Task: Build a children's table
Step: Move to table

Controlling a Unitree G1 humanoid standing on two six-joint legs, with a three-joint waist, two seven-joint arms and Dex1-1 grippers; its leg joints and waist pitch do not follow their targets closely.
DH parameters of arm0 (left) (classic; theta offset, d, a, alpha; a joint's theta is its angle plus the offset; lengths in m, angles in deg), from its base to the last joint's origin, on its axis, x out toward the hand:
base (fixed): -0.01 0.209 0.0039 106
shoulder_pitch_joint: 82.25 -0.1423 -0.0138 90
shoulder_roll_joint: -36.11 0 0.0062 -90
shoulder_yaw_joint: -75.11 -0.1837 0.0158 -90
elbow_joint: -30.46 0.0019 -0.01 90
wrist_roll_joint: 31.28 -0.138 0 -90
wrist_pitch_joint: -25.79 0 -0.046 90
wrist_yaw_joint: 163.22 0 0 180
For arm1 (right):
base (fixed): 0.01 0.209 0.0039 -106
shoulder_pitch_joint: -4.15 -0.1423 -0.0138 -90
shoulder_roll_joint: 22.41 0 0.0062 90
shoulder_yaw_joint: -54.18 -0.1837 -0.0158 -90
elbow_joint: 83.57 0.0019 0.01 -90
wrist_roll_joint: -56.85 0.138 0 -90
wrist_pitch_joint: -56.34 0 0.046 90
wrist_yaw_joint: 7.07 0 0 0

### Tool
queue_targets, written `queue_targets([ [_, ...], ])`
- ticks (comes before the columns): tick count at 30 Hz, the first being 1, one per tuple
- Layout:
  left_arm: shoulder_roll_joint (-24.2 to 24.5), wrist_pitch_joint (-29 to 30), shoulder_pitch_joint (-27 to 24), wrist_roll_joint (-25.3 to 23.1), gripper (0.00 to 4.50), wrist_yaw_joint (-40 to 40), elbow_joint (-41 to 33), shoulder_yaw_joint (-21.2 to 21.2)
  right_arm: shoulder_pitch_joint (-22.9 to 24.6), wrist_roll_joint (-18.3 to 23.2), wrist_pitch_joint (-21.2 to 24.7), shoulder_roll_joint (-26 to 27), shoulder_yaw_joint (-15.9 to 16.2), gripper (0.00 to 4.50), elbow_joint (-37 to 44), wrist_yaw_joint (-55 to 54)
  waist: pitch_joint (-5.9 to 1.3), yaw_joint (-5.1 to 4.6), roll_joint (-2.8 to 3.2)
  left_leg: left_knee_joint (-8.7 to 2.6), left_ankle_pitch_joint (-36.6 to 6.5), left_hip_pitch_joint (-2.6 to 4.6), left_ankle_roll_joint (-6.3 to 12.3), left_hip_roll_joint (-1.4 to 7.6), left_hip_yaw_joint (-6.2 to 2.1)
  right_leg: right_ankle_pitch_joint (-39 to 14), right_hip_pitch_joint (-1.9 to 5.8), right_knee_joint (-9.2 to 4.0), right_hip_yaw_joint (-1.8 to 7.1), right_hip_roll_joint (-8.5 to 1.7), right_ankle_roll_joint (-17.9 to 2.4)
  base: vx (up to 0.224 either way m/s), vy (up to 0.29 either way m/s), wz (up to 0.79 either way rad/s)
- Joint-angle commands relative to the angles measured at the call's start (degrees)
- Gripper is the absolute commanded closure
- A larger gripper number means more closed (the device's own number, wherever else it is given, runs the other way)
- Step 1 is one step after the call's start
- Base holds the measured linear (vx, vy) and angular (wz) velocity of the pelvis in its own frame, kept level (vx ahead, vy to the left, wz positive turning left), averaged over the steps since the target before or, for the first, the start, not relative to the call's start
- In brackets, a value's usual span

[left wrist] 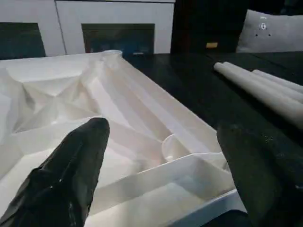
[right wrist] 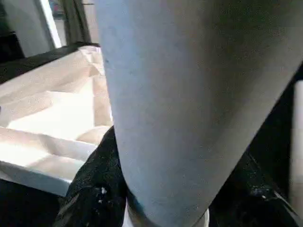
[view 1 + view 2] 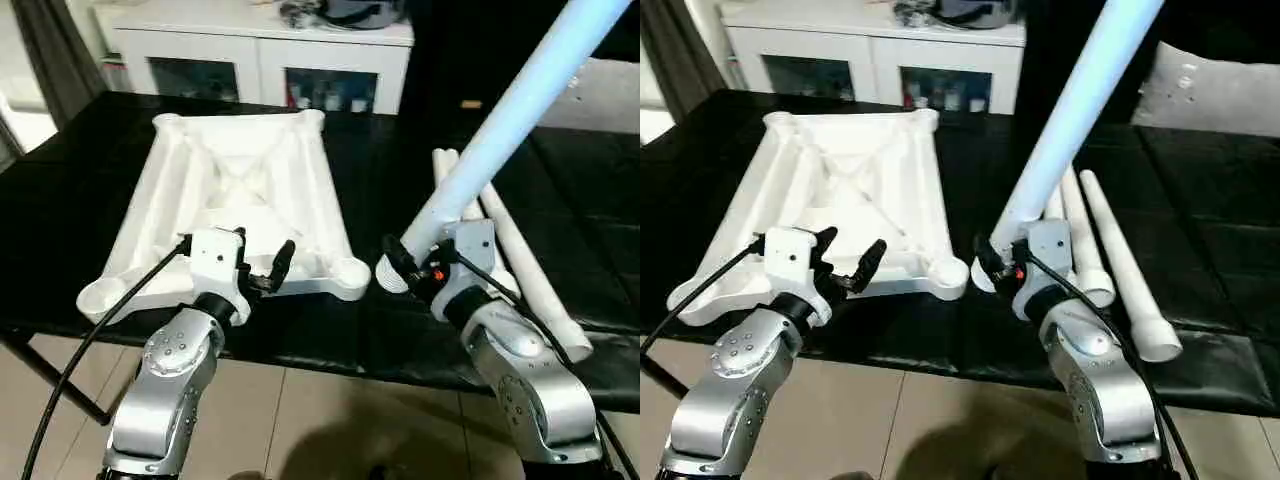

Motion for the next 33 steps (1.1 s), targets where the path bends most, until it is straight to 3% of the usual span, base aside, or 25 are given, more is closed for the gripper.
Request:
queue_targets([
  [1,0.18,0.23,-0.41,0.31,0.44,-0.29,-1.67,0.56,-0.62,0.20,0.18,-0.07,-0.18,2.62,1.51,-0.11,-2.46,-0.36,-0.32,-6.66,-27.63,0.90,-1.52,3.14,-1.54,-39.19,1.88,-5.63,0.77,-2.65,0.95,0.031,-0.053,-0.03],
  [5,-0.06,0.17,-0.59,0.14,0.44,-0.10,-1.77,0.57,-0.69,0.20,0.18,-0.16,0.00,2.62,1.46,0.04,-0.92,-2.46,1.53,-9.31,-44.50,4.11,-0.49,5.26,-1.70,-33.07,3.47,-5.81,-4.72,0.44,0.14,0.008,-0.013,-0.01],
  [6,-0.09,0.11,-0.63,0.12,0.44,-0.09,-1.77,0.56,-0.67,0.19,0.17,-0.17,0.03,2.62,1.47,0.04,-0.69,-2.61,1.67,-11.15,-46.98,2.78,-0.19,6.60,-1.83,-28.40,5.00,-2.98,-4.96,0.60,0.02,0.001,-0.050,-0.04],
  [7,-0.10,0.07,-0.69,0.12,0.44,-0.07,-1.78,0.54,-0.63,0.15,0.15,-0.18,0.09,2.62,1.49,0.05,-0.68,0.23,1.98,-14.89,-52.66,-0.74,0.47,9.43,-1.19,-14.29,8.51,8.57,-3.18,0.01,-0.49,0.019,-0.081,0.09],
  [8,-0.10,0.06,-0.70,0.16,0.44,-0.06,-1.75,0.51,-0.61,0.12,0.13,-0.19,0.12,2.62,1.49,0.09,-1.39,0.63,0.86,-12.39,-48.82,4.36,3.08,9.33,-0.18,-14.43,4.74,6.33,0.44,-1.37,-0.89,0.019,-0.081,0.09],
  [9,-0.09,0.07,-0.67,0.18,0.44,-0.06,-1.73,0.49,-0.64,0.11,0.13,-0.20,0.11,2.62,1.46,0.12,-1.76,0.64,-2.49,-3.77,-31.46,4.07,2.95,2.17,1.20,-42.52,3.42,-3.89,3.19,-3.01,1.06,0.154,-0.164,0.05],
  [10,-0.08,0.11,-0.62,0.23,0.44,-0.06,-1.69,0.46,-0.67,0.05,0.13,-0.24,0.12,2.62,1.41,0.18,-1.99,1.26,-3.16,0.50,-19.14,2.18,4.24,0.07,2.58,-53.16,5.13,-6.30,5.85,-4.79,3.05,0.205,-0.154,-0.07],
  [11,-0.08,0.12,-0.60,0.25,0.44,-0.05,-1.68,0.44,-0.68,-0.01,0.13,-0.27,0.13,2.62,1.40,0.23,-2.97,3.67,-2.71,2.78,-5.33,-2.07,6.06,1.02,-0.01,-51.84,8.81,-6.14,9.65,-8.25,-0.88,0.205,-0.154,-0.07],
  [13,-0.09,0.07,-0.63,0.21,0.44,-0.06,-1.65,0.43,-0.67,-0.02,0.15,-0.28,0.13,2.62,1.40,0.28,-3.57,4.92,-2.17,1.34,1.88,-4.23,6.01,1.03,-1.00,-33.99,9.85,-3.96,7.78,-5.11,-6.42,0.145,-0.068,0.05],
  [14,-0.14,0.07,-0.66,0.15,0.44,-0.07,-1.63,0.43,-0.65,-0.04,0.13,-0.32,0.16,2.62,1.41,0.34,-4.30,5.03,-0.30,-1.48,8.22,-4.65,6.39,1.79,-0.92,-20.56,10.11,-2.61,4.39,-2.72,-9.44,0.223,-0.039,-0.01],
  [15,-0.16,0.08,-0.73,0.11,0.44,-0.04,-1.67,0.45,-0.63,-0.07,0.13,-0.33,0.18,2.62,1.43,0.38,-4.11,4.21,1.24,-4.02,9.90,-3.11,7.96,3.21,-1.70,-12.40,8.01,-1.26,1.14,0.34,-7.92,0.158,0.004,-0.06],
  [16,-0.16,0.07,-0.79,0.10,0.44,-0.01,-1.70,0.47,-0.61,-0.10,0.13,-0.32,0.19,2.62,1.45,0.39,-4.11,4.21,1.24,-4.02,9.90,-3.11,7.96,3.21,-1.70,-12.40,8.01,-1.26,1.14,0.34,-7.92,0.215,0.006,0.06],
  [17,-0.12,0.09,-0.89,0.10,0.44,0.06,-1.74,0.53,-0.65,-0.14,0.13,-0.33,0.20,2.62,1.44,0.45,-5.23,1.42,2.88,-5.47,7.86,6.56,18.08,9.32,-8.07,-9.16,0.51,5.10,-0.65,1.63,-6.27,0.206,-0.019,0.17],
  [18,-0.11,0.11,-0.87,0.11,0.44,0.07,-1.73,0.54,-0.69,-0.13,0.14,-0.34,0.18,2.62,1.40,0.48,-6.10,1.18,2.50,-4.96,11.43,9.30,26.21,11.54,-10.25,-9.47,-2.05,7.51,-0.18,0.27,-3.00,0.206,-0.019,0.17],
  [20,-0.04,0.10,-0.93,-0.02,0.44,0.10,-1.70,0.54,-0.75,-0.10,0.14,-0.42,0.21,2.62,1.37,0.48,-5.81,0.68,1.18,-4.15,20.57,8.57,32.00,10.63,-9.35,-5.81,-4.20,8.13,1.29,-1.31,1.42,0.111,-0.014,0.03],
  [21,-0.03,0.09,-0.96,-0.09,0.44,0.07,-1.70,0.54,-0.75,-0.09,0.14,-0.43,0.23,2.62,1.38,0.48,-5.63,0.65,0.62,-3.72,20.18,7.40,30.87,8.76,-7.77,-3.07,-3.80,6.86,1.74,-1.38,1.12,0.121,-0.019,0.04],
  [22,0.00,0.08,-1.00,-0.19,0.44,0.03,-1.70,0.52,-0.75,-0.07,0.14,-0.47,0.26,2.62,1.40,0.46,-4.76,1.05,-2.26,-2.02,9.18,1.64,23.41,1.26,-2.20,2.37,2.07,0.91,3.86,-1.98,-0.20,0.108,-0.062,0.10],
  [23,-0.20,-0.24,-1.17,-0.28,0.44,-0.37,-1.68,0.68,-0.74,-0.04,0.12,-0.53,0.29,2.62,1.42,0.43,-4.82,3.44,-2.75,3.78,0.12,-4.78,16.33,-2.05,-1.25,5.64,9.61,-1.84,10.11,-8.21,-5.79,0.108,-0.062,0.10],
  [24,-0.26,-0.33,-1.22,-0.30,0.44,-0.48,-1.67,0.73,-0.74,-0.03,0.12,-0.54,0.30,2.62,1.43,0.42,-4.83,3.73,-2.80,4.30,1.46,-5.83,12.27,-0.56,-2.18,10.08,10.40,-1.16,9.68,-9.26,-7.55,0.108,-0.091,-0.02],
  [25,0.00,-0.42,-1.19,-0.39,0.44,-0.13,-1.44,0.53,-0.85,-0.07,0.15,-0.56,0.20,2.62,1.36,0.48,-4.74,3.62,-2.49,1.95,7.28,-5.58,4.45,-0.34,-2.26,21.69,9.22,0.87,5.70,-5.86,-7.25,0.085,-0.071,-0.14],
  [26,0.10,-0.45,-1.17,-0.42,0.44,0.02,-1.34,0.46,-0.89,-0.09,0.17,-0.56,0.18,2.62,1.34,0.49,-4.62,3.13,-1.34,-2.08,12.04,-4.28,0.65,0.46,-2.07,28.67,7.73,2.21,2.78,-2.58,-5.70,0.085,-0.071,-0.14],
  [27,0.23,-0.50,-1.11,-0.43,0.44,0.32,-1.15,0.39,-0.93,-0.13,0.17,-0.55,0.21,2.62,1.31,0.44,-5.17,3.03,0.03,-3.48,13.53,-3.58,0.37,1.43,-2.35,29.45,7.50,2.48,2.03,-2.19,-5.07,0.077,-0.029,-0.14],
  [30,0.23,-1.08,-1.02,-0.21,0.44,0.81,-0.93,0.44,-0.92,-0.06,0.13,-0.58,0.28,2.62,1.35,0.38,-5.97,2.43,0.72,-2.31,23.55,-1.76,0.83,3.88,-3.72,35.45,6.01,3.94,2.27,-0.61,-5.01,0.078,-0.008,-0.04],
  [32,0.18,-0.72,-0.83,-0.07,0.44,0.94,-0.86,0.61,-0.98,0.30,0.36,-0.65,0.30,2.62,1.32,0.46,-5.38,2.56,0.34,-2.83,16.66,-2.20,0.24,3.45,-3.01,30.54,6.23,2.79,2.84,-1.77,-6.56,0.000,0.000,0.00],
  [33,0.10,-0.47,-0.52,-0.11,0.44,0.74,-0.69,0.79,-1.09,0.52,1.12,-0.65,0.21,2.62,1.20,0.30,-4.71,3.46,-0.53,-2.34,0.14,-0.35,-5.34,4.15,0.75,12.90,4.41,0.53,7.34,-1.05,-6.16,-0.022,0.051,-0.08],
])
